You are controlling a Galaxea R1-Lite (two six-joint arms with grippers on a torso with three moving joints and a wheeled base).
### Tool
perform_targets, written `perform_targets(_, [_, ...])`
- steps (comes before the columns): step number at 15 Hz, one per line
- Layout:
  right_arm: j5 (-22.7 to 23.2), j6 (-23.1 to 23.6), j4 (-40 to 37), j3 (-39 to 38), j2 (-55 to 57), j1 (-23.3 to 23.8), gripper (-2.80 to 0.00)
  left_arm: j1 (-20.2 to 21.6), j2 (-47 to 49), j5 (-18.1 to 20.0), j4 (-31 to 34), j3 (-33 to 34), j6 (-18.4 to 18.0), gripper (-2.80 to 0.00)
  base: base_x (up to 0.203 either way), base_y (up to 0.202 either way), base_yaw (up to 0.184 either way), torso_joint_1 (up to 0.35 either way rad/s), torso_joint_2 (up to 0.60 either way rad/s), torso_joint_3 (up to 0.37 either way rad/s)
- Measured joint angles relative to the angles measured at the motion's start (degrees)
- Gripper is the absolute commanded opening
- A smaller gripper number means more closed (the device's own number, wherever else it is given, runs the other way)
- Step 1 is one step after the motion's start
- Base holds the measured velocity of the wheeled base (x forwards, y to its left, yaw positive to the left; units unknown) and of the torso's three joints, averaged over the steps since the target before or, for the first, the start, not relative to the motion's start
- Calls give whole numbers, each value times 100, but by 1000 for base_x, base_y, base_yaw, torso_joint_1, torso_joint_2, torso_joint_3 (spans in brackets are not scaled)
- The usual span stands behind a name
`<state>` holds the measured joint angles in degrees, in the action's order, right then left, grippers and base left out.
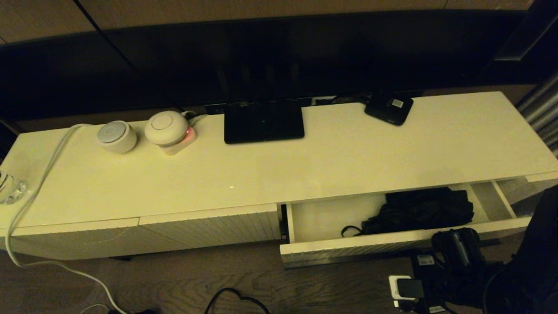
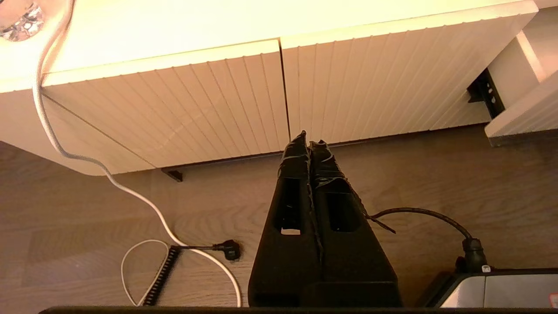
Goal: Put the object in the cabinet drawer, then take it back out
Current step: Open the drawer
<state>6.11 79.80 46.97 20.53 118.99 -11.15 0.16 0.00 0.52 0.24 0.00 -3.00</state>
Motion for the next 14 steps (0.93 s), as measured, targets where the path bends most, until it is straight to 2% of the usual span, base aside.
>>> perform_targets(8, [39,-19,-163,-140,-766,68,0,0,0,0,2,0,-2,-280,0,0,0,0,0,0])
perform_targets(14, [33,-21,-542,-498,-2124,34,0,0,0,0,0,0,-4,-280,0,0,0,0,0,0])
